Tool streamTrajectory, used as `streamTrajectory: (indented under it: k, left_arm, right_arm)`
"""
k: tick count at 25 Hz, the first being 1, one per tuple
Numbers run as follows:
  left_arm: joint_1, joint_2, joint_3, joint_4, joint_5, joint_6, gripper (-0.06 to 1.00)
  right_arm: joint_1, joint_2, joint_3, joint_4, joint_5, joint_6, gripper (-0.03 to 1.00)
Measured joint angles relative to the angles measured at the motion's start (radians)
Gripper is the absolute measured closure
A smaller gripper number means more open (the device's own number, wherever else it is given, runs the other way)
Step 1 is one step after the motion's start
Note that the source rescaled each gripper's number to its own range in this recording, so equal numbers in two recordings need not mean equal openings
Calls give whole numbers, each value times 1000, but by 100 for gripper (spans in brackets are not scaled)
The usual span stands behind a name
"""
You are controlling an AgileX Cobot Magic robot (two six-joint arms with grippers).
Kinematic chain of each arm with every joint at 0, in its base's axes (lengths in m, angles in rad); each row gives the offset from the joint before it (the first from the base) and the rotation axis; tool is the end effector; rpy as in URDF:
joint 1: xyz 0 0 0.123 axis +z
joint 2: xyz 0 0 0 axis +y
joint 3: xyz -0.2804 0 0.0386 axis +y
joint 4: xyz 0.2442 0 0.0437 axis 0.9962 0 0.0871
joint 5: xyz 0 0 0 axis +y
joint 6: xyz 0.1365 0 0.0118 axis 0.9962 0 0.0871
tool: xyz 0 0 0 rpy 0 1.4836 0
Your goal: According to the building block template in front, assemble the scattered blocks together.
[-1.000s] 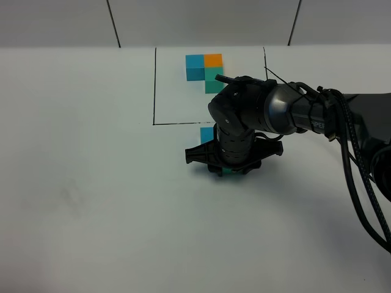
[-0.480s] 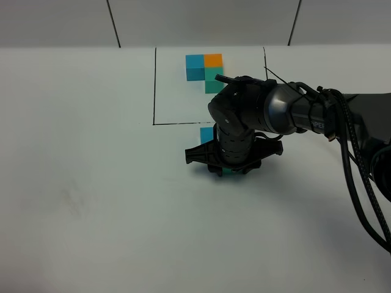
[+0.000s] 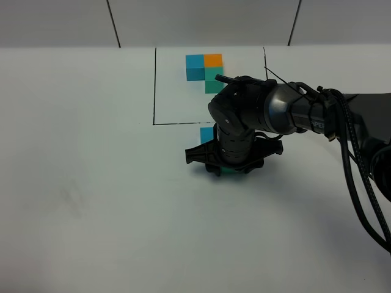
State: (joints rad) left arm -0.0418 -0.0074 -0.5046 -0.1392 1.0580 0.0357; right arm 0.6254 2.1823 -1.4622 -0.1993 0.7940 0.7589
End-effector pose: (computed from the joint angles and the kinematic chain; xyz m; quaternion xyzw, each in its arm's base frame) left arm 0.0322 -0.0179 0.2574 0.0358 0.8466 -0.0711 0.5263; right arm 0.3564 0.2335 0.0682 0.0019 0.9946 -0.0127 0.1034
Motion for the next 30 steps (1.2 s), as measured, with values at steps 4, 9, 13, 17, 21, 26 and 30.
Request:
streamTrajectory:
  k: [4,9,13,17,21,26,30]
  left_arm:
    - [0,0,0,0,0,0,26]
    - [0,0,0,0,0,0,26]
    - [0,0,0,0,0,0,26]
    - [0,0,0,0,0,0,26]
    - [0,0,0,0,0,0,26]
    - [0,0,0,0,0,0,26]
    - [0,0,0,0,0,0,26]
  right_arm:
    - [0,-5,0,0,1,0,44]
    - [0,-17,0,-10,12,0,26]
    - [0,-25,0,-8,60,-31,18]
    - [0,-76,0,-3,128,-76,16]
    - [0,-180,22,-2,157,-136,15]
    - [-12,-354,162,15,106,-183,10]
    - [-52,-491,300,62,54,-205,8]
